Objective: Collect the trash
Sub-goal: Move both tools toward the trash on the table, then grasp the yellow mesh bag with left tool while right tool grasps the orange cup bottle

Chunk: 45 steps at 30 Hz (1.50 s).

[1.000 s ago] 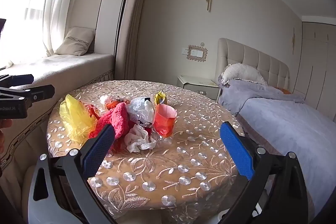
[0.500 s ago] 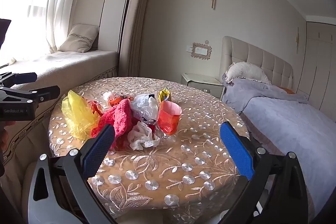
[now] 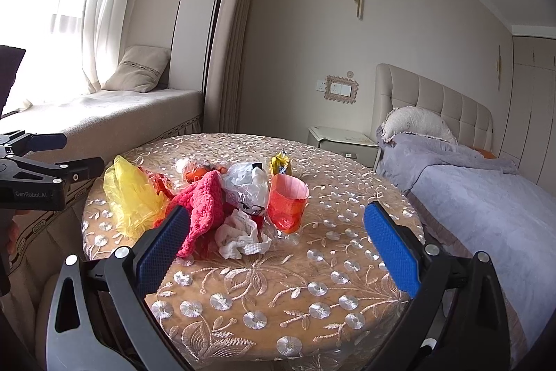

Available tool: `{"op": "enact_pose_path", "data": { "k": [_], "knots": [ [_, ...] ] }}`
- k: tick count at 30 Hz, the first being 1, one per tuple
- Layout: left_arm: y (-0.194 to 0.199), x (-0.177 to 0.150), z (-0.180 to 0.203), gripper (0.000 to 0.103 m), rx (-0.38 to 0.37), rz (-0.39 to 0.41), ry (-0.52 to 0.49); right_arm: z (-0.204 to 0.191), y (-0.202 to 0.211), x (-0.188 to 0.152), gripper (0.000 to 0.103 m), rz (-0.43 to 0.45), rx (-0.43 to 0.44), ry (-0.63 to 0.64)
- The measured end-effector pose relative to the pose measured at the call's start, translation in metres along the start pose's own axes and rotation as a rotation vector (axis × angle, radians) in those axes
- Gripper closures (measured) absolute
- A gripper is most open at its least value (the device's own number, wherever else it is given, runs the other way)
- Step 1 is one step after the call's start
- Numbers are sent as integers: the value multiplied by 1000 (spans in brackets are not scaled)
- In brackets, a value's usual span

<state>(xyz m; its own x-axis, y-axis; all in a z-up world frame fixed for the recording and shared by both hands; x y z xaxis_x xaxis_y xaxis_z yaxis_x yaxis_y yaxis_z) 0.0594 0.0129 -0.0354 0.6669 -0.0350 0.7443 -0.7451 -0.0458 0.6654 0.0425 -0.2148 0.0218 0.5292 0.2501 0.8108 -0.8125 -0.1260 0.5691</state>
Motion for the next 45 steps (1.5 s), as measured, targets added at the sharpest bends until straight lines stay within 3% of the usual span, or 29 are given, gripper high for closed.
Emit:
{"op": "enact_pose_path", "data": {
  "k": [8, 29, 35, 37, 39, 41, 45],
  "knots": [
    [-14, -7, -6, 5, -36, -23, 33, -13, -14, 6, 4, -8, -50, 76],
    [-116, -8, -18, 4, -17, -183, 78, -15, -88, 18, 4, -92, 7, 68],
    [-138, -5, -22, 6, -65, -212, 85, -12, -104, 17, 4, -124, 5, 63],
    [-144, -6, -21, 20, -88, -221, 81, -10, -108, 16, 4, -135, 4, 60],
    [-153, -7, -17, 59, -132, -245, 62, -9, -112, 15, 4, -145, 7, 54],
    [-158, -10, -14, 89, -158, -255, 45, -8, -113, 13, 4, -152, 9, 48],
    [-141, -5, -11, 93, -169, -188, 47, -2, -115, 12, 4, -168, 16, 38]
  ]
}}
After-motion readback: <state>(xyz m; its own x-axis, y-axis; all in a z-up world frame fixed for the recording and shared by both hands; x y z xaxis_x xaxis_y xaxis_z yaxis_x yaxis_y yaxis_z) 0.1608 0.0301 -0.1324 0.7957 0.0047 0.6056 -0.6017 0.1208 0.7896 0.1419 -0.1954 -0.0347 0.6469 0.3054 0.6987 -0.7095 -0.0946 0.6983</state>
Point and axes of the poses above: each gripper's, at about its wrist camera, not at the fingertips, and y roughly against the way its jaws point, z to its right, x to its top, the point moved 4 cm from there along -y, roughly the way its jaws point, and after that the axes turned 14 degrees about -z, right-handed, at the moved point
